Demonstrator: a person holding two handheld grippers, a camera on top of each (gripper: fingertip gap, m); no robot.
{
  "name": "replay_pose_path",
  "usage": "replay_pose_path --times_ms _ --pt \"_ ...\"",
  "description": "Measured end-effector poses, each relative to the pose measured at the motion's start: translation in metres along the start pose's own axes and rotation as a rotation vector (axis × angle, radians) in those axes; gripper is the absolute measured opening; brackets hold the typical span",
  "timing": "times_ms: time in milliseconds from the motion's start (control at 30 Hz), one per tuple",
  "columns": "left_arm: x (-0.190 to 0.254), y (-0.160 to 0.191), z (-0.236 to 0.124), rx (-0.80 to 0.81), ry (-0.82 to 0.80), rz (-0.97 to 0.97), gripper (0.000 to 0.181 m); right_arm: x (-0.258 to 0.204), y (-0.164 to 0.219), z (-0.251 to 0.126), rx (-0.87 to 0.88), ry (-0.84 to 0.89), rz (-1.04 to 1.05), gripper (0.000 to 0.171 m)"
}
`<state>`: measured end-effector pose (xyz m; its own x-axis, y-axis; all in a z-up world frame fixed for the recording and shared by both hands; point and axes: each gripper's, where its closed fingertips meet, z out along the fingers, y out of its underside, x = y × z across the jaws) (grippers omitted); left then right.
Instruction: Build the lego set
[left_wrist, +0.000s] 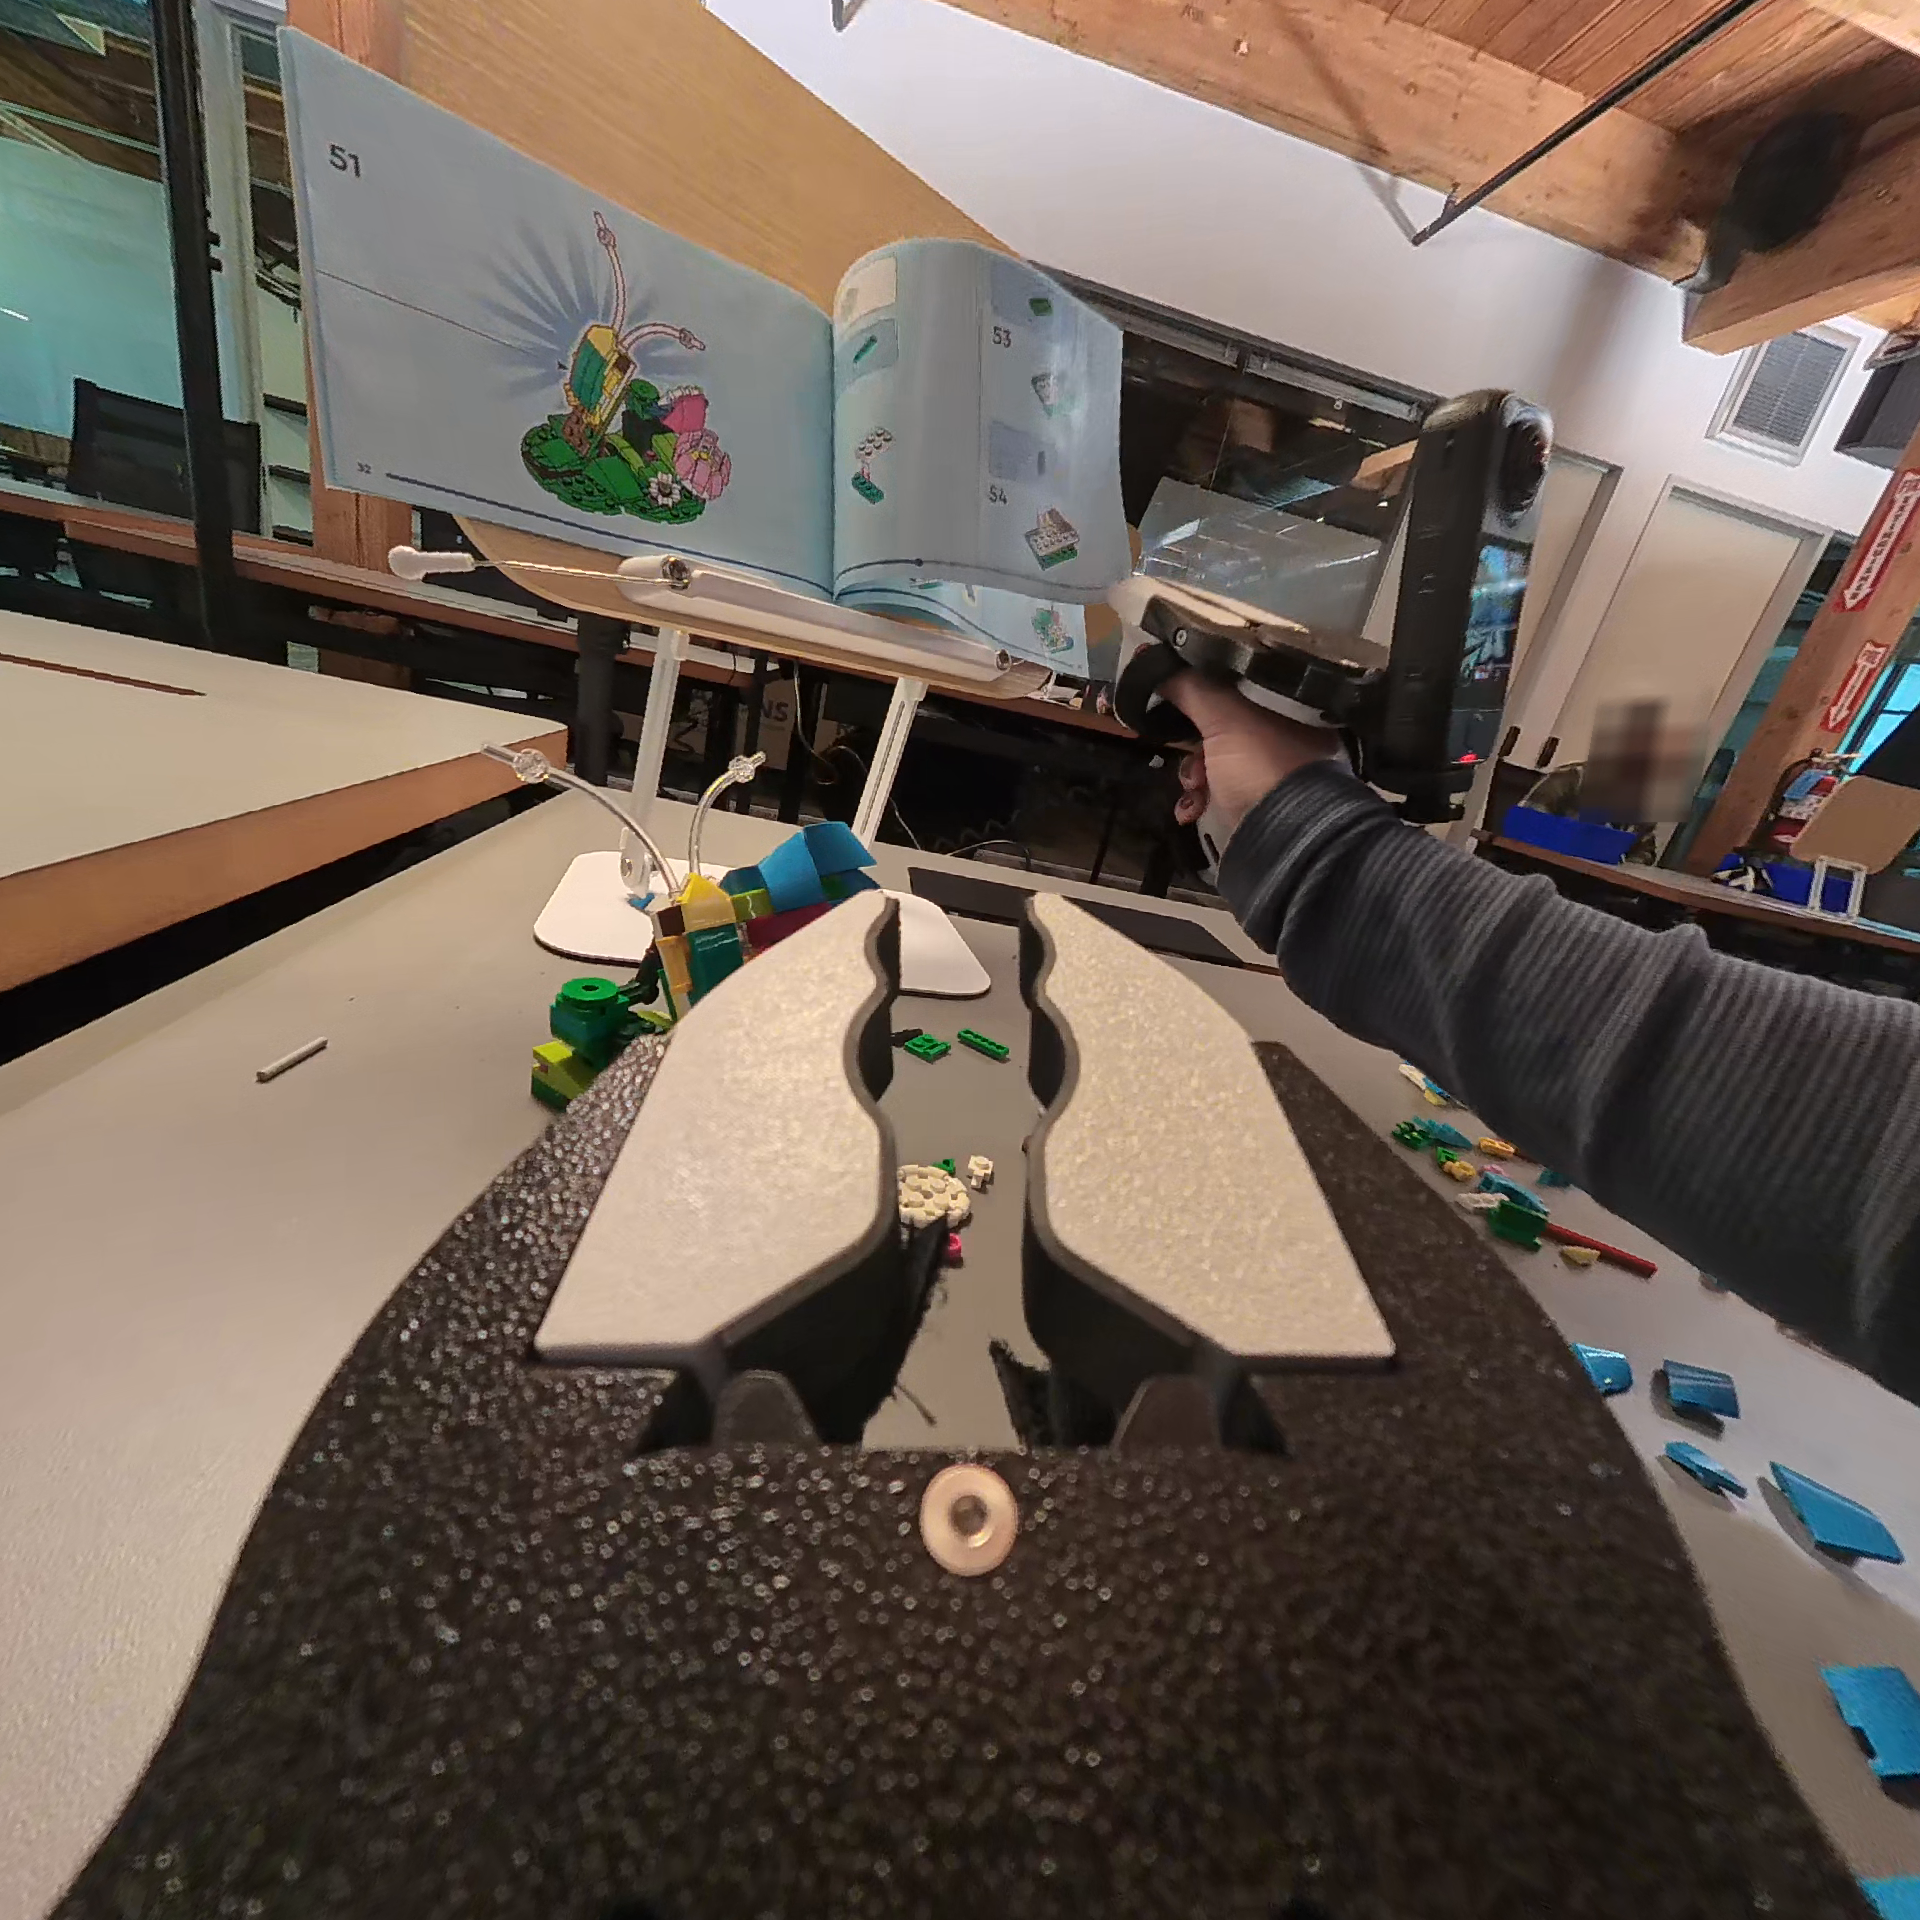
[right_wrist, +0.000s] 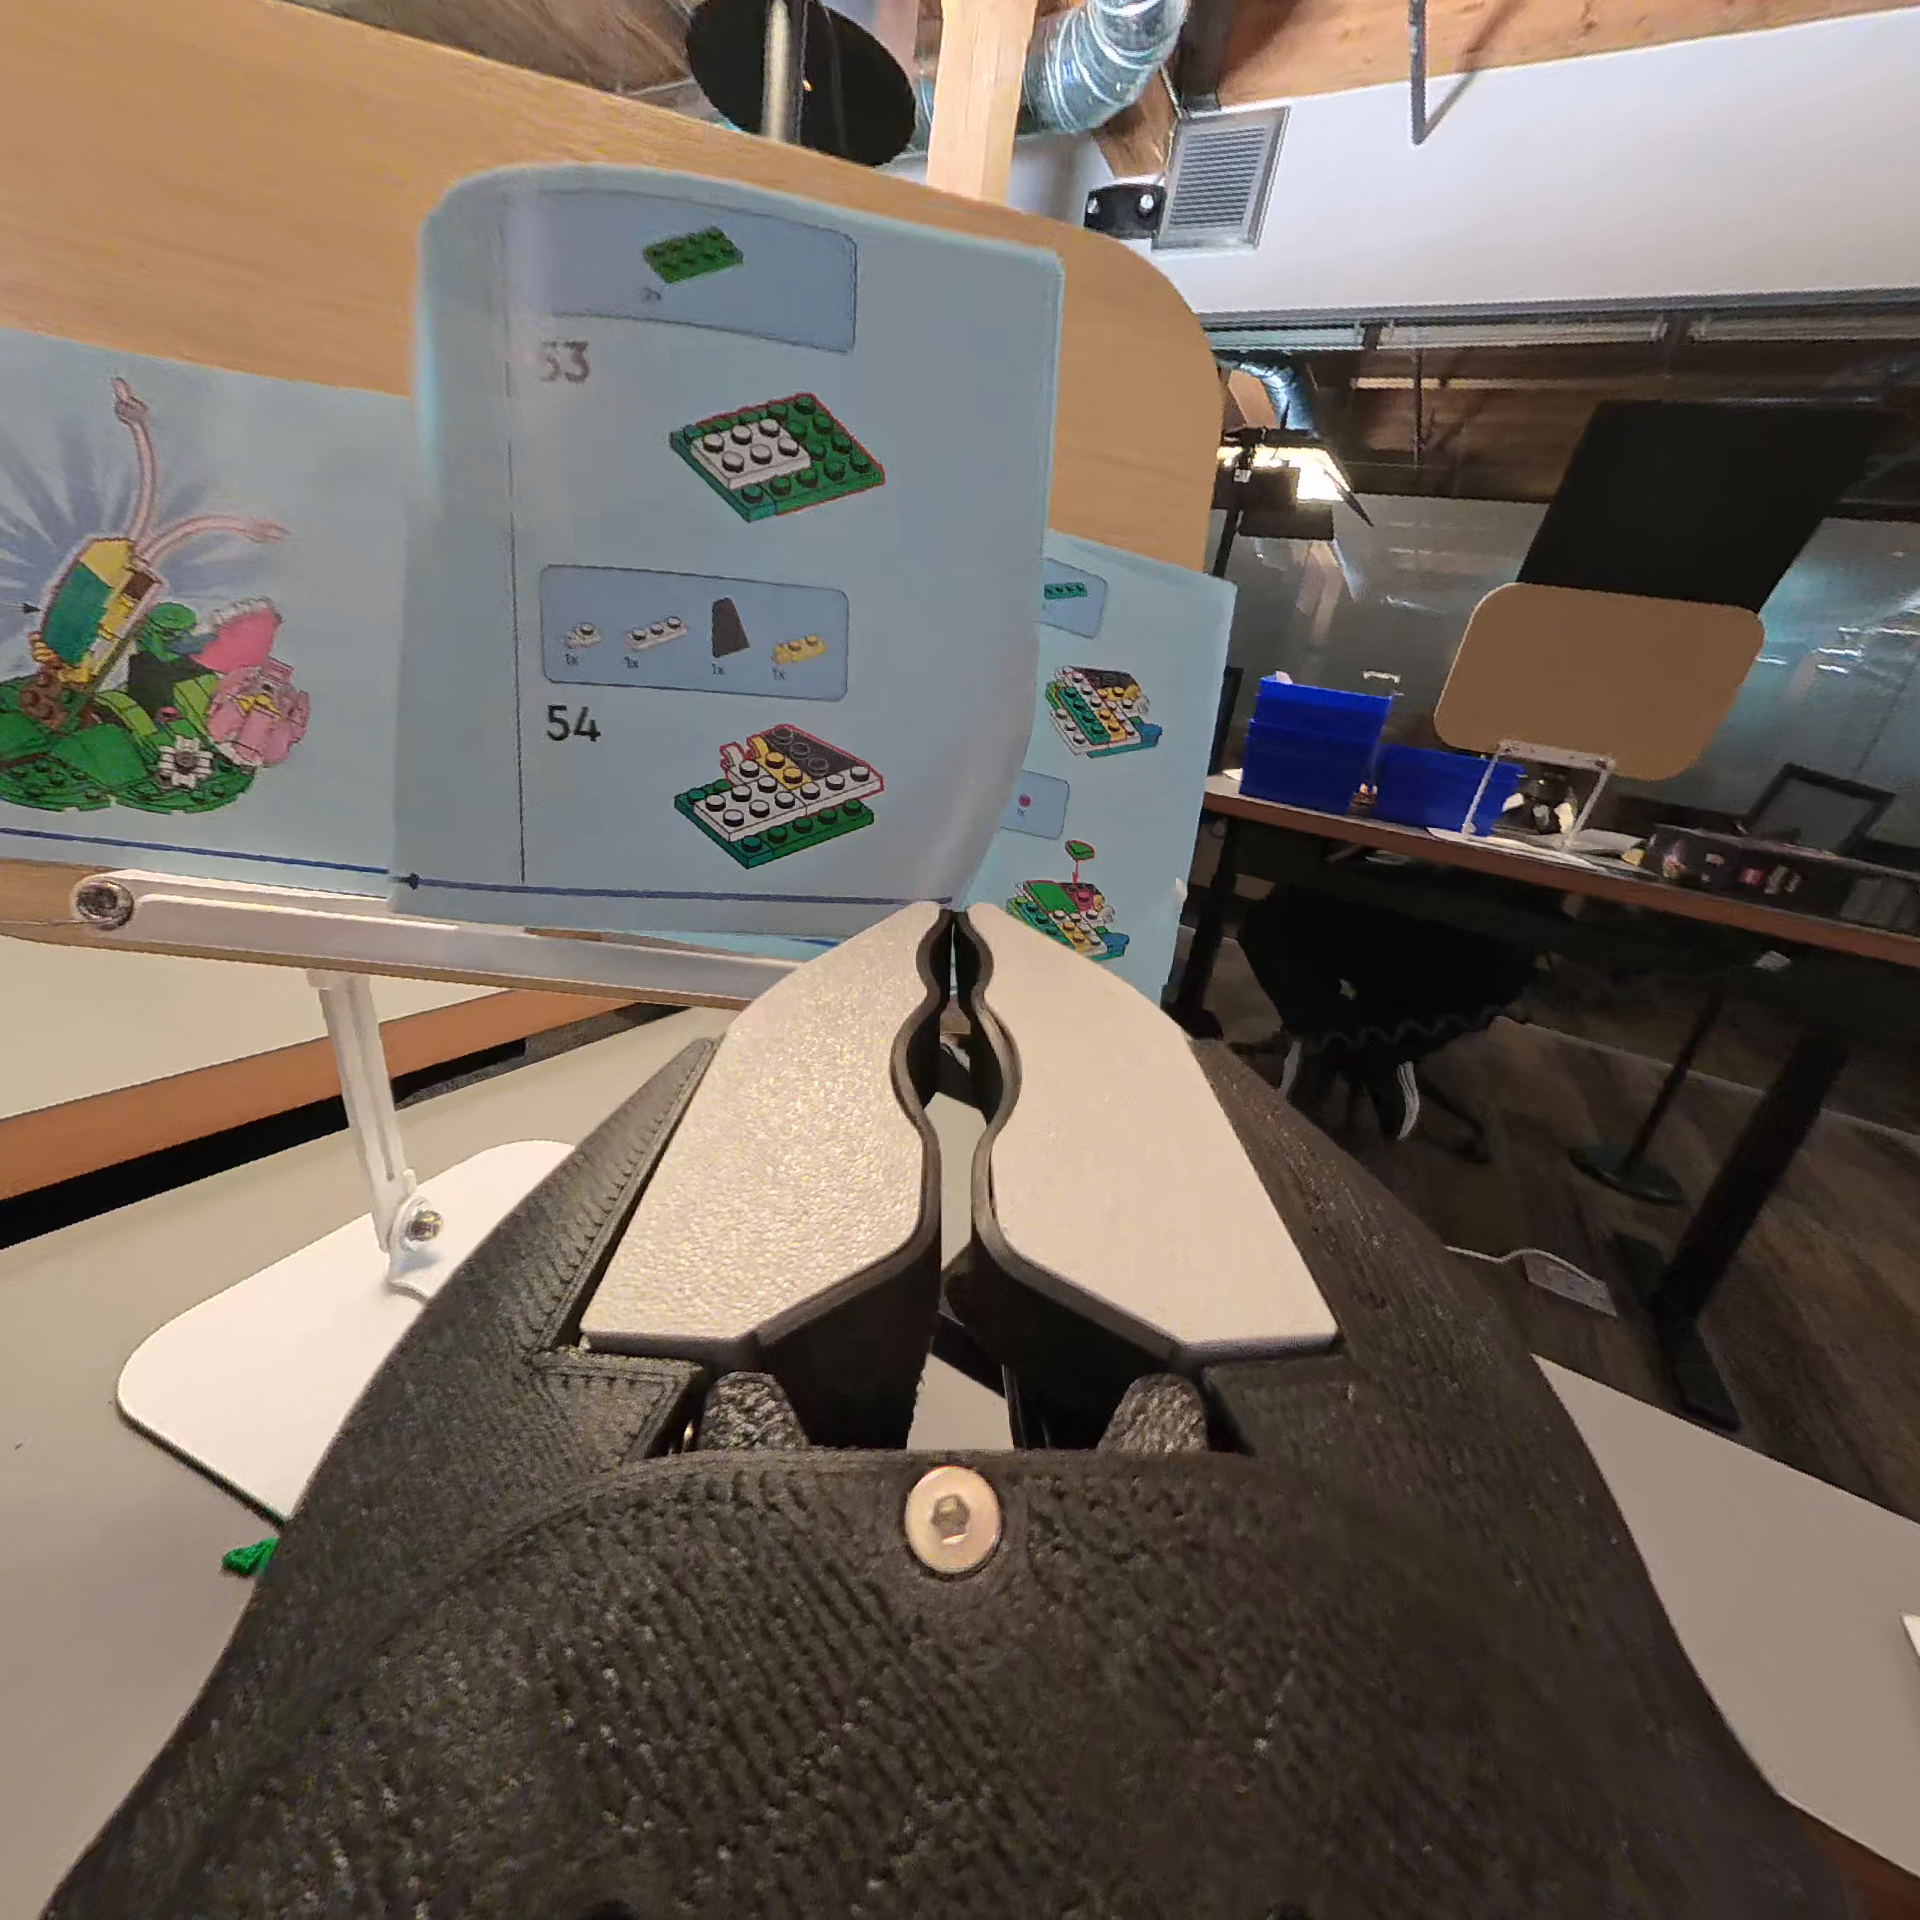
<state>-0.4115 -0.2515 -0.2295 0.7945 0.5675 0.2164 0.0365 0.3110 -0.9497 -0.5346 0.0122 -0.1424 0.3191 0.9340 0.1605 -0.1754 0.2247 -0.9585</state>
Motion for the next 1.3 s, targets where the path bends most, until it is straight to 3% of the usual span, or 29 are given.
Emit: replay_pose_path --times_ms 900,1300 --pt "-0.003 0.001 -0.002 0.003 0.002 -0.022 0.021 0.015 0.003 -0.011 -0.005 0.037 -0.027 0.0" --pt "-0.004 0.001 -0.002 0.002 0.002 -0.021 0.021 0.037 0.017 0.009 -0.066 0.103 -0.031 0.0"
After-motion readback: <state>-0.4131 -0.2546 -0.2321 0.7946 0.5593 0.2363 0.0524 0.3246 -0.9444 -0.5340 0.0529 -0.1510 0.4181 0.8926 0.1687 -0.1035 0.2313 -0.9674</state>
